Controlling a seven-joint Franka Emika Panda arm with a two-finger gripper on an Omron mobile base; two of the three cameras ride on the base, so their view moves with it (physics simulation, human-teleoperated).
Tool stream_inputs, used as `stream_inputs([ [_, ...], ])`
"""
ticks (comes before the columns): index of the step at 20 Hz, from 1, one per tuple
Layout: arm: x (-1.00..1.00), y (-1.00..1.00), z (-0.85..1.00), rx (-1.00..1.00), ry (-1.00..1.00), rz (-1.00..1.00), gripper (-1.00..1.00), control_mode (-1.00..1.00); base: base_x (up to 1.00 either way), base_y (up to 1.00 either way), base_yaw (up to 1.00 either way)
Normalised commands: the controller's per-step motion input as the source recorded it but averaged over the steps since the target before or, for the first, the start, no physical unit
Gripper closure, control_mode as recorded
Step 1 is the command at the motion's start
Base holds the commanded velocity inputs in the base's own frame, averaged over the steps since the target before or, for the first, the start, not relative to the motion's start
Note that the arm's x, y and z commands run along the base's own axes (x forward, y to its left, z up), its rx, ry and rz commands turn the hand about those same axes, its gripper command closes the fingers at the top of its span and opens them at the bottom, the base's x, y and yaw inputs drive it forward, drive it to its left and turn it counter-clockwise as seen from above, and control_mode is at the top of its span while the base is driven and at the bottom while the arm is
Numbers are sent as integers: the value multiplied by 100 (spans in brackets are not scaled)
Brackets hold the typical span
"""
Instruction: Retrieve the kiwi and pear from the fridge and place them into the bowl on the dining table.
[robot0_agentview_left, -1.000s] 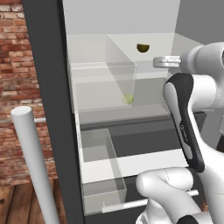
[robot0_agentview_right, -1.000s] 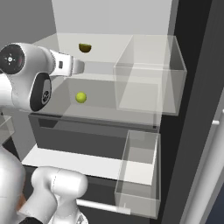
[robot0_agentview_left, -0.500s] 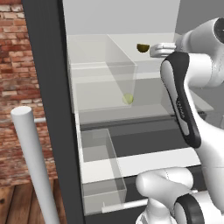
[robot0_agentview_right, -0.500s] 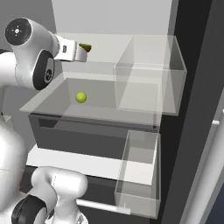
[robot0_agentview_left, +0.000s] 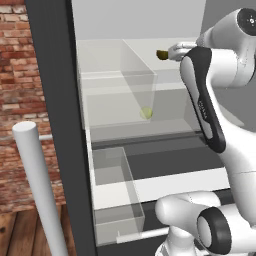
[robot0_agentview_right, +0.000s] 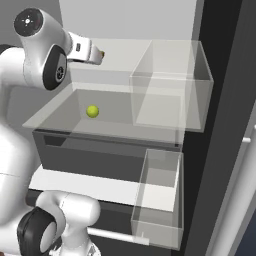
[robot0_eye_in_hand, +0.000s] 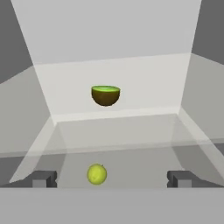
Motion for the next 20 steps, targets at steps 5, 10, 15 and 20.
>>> stream_inputs([
  [5,37,0,-34,0,0,0,-100,-100,0,0,0],
  [10,39,0,-16,0,0,1,-100,-100,0,0,0],
  [15,41,0,0,0,0,0,-100,-100,0,0,0],
  [20,42,0,0,0,0,0,-100,-100,0,0,0],
])
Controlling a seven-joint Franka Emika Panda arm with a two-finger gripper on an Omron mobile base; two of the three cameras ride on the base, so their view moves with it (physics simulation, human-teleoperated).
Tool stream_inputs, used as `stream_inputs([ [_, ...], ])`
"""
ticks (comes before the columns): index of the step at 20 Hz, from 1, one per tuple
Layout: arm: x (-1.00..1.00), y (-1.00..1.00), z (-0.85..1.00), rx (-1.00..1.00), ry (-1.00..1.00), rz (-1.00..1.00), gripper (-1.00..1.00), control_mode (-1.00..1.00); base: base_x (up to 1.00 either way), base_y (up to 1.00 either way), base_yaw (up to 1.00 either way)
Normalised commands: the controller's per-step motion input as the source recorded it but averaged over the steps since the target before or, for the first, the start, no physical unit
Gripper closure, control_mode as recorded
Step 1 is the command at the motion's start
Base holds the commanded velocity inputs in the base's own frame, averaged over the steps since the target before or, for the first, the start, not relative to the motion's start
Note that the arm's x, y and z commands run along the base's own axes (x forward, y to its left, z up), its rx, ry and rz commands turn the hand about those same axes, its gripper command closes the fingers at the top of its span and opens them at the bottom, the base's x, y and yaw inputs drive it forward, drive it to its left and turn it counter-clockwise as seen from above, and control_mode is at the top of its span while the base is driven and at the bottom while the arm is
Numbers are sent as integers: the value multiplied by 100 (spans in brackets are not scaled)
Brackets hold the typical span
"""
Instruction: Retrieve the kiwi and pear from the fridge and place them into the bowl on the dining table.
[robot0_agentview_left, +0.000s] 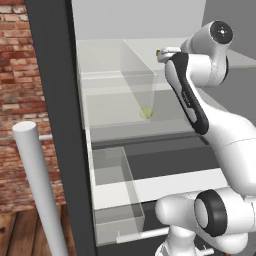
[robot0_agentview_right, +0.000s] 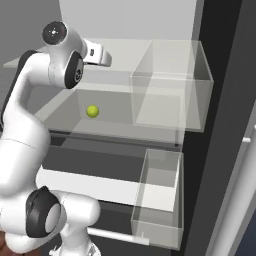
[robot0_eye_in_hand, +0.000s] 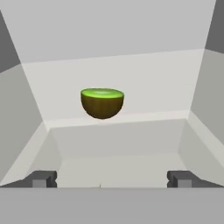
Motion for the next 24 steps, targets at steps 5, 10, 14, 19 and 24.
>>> stream_inputs([
  [5,40,0,0,0,0,0,-100,-100,0,0,0],
  [10,30,0,0,0,0,0,-100,-100,0,0,0],
  [14,26,2,0,0,0,0,-100,-100,0,0,0],
  [19,25,2,0,0,0,0,-100,-100,0,0,0],
  [24,34,2,0,0,0,0,-100,-100,0,0,0],
])
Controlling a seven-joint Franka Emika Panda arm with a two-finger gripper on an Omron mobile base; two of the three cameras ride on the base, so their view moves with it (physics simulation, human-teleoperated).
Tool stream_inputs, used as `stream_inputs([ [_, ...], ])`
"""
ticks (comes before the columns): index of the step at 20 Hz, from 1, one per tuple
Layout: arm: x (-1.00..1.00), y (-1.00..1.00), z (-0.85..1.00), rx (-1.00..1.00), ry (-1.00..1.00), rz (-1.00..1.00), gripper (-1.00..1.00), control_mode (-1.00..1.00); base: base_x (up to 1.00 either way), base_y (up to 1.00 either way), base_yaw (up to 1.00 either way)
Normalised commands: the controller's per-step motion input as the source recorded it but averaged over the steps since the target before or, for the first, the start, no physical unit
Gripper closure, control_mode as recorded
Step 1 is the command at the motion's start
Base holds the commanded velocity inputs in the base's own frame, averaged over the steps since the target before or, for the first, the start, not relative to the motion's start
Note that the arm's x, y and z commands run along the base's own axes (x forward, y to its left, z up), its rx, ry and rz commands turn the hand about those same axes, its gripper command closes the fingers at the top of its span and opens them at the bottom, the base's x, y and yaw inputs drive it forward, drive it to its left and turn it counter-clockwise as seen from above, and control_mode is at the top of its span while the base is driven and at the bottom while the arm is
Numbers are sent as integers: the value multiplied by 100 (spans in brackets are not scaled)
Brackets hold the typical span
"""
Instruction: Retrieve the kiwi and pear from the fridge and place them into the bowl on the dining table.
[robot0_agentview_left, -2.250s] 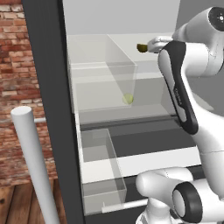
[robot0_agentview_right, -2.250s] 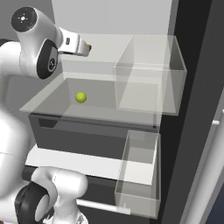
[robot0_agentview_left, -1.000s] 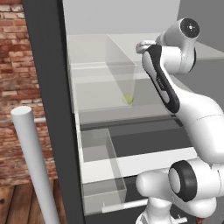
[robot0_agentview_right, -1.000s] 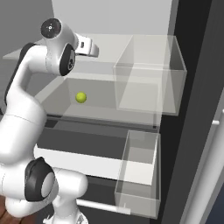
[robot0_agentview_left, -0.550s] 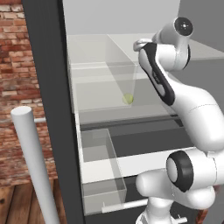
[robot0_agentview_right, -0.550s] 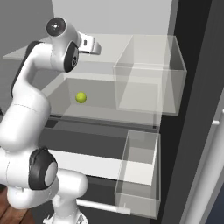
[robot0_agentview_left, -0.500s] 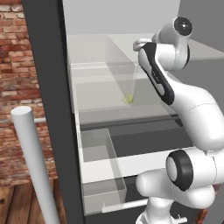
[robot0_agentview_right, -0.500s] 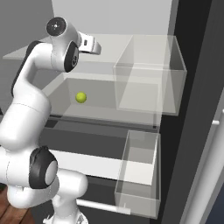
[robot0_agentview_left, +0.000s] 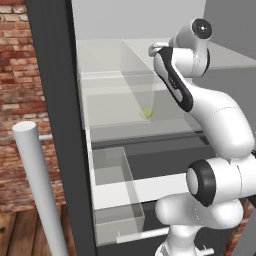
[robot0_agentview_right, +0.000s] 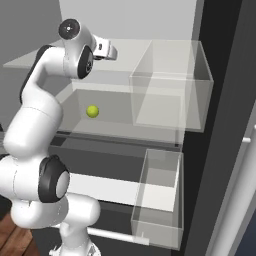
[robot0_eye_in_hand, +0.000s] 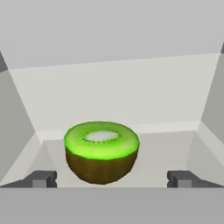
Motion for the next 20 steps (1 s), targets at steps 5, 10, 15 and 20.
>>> stream_inputs([
  [5,32,2,0,0,0,0,-100,-100,0,0,0],
  [10,34,1,0,0,0,0,-100,-100,0,0,0],
  [15,25,2,0,0,0,0,-100,-100,0,0,0],
  [20,11,5,0,0,0,0,-100,-100,0,0,0],
])
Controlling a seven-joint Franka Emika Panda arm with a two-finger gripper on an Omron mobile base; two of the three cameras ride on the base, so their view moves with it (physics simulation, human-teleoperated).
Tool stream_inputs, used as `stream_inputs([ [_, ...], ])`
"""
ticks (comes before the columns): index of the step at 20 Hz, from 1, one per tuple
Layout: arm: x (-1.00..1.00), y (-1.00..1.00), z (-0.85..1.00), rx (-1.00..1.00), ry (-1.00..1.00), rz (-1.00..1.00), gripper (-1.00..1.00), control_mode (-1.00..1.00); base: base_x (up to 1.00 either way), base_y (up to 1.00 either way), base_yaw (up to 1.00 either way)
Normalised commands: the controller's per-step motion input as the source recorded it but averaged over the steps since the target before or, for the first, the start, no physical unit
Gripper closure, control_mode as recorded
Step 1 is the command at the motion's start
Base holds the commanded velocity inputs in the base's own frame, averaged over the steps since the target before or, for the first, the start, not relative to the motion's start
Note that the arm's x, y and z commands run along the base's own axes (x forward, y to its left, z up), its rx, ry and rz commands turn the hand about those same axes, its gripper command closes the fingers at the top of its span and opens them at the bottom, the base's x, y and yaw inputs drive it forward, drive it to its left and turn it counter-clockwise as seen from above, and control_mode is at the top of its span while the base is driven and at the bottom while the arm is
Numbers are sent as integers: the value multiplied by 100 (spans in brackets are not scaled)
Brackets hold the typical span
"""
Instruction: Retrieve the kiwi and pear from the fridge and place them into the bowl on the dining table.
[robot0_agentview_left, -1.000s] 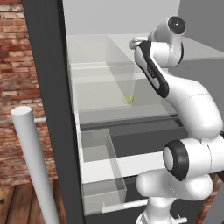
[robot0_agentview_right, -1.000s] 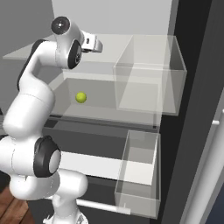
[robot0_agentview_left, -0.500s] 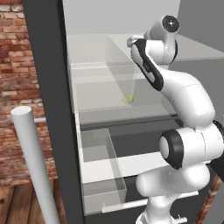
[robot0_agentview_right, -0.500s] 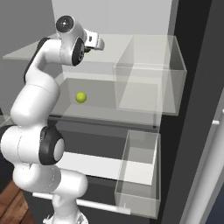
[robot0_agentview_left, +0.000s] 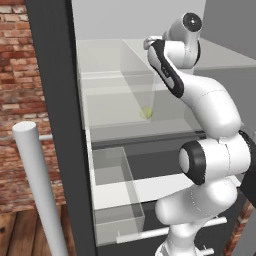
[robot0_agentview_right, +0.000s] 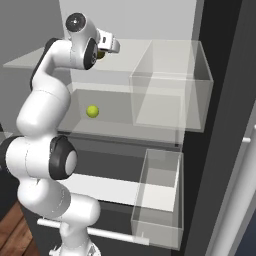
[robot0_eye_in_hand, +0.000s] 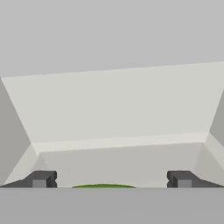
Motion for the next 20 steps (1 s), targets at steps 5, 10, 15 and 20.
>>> stream_inputs([
  [5,0,2,-1,0,1,0,-100,-100,0,0,0],
  [10,0,2,-17,0,3,0,-100,-100,0,0,0],
  [15,0,0,-32,0,2,0,-100,-100,0,0,0],
  [20,15,0,-25,0,0,0,-100,-100,0,0,0],
])
